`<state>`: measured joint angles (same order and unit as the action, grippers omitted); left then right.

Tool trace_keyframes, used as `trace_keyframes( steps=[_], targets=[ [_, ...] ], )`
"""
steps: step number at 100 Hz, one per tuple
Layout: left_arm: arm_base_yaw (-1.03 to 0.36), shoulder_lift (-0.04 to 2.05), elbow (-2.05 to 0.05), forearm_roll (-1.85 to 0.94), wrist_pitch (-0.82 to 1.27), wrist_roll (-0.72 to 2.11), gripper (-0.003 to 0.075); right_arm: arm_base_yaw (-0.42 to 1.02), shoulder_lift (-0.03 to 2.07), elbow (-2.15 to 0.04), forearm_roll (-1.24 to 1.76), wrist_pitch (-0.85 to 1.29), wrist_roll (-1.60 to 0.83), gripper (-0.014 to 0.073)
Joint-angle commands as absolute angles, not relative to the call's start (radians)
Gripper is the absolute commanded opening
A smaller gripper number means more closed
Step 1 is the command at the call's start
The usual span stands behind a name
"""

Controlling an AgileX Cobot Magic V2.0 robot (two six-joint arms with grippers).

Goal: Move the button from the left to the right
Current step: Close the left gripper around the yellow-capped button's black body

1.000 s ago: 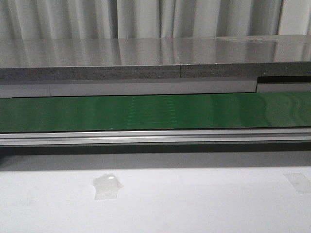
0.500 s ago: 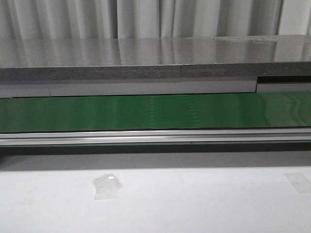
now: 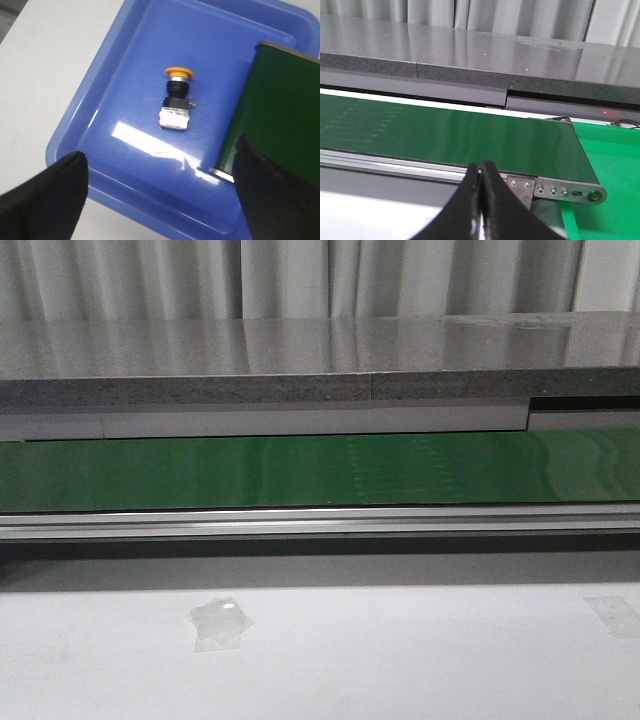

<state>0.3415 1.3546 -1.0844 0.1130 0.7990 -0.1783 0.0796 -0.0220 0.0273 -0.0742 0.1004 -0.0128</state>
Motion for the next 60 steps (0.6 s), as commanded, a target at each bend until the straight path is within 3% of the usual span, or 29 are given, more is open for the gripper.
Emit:
trace_keyframes(
  steps=[1,31,60],
  targets=[
    [0.350,1.398,-1.115,0.102,0.699,-0.190,0.0565,0.076,-0.030,0.011,-0.084,0.020,-0.017,-0.0065],
    [0.350,1.604,-1.131,0.102,0.592,-0.190,0.0565,0.076,-0.030,0.011,-0.084,0.020,-0.017,-0.0065],
    [0.350,1.753,-1.293,0.096,0.615,-0.188,0.0565,0.076,-0.030,0.011,-0.084,0.020,-0.017,-0.0065]
  ],
)
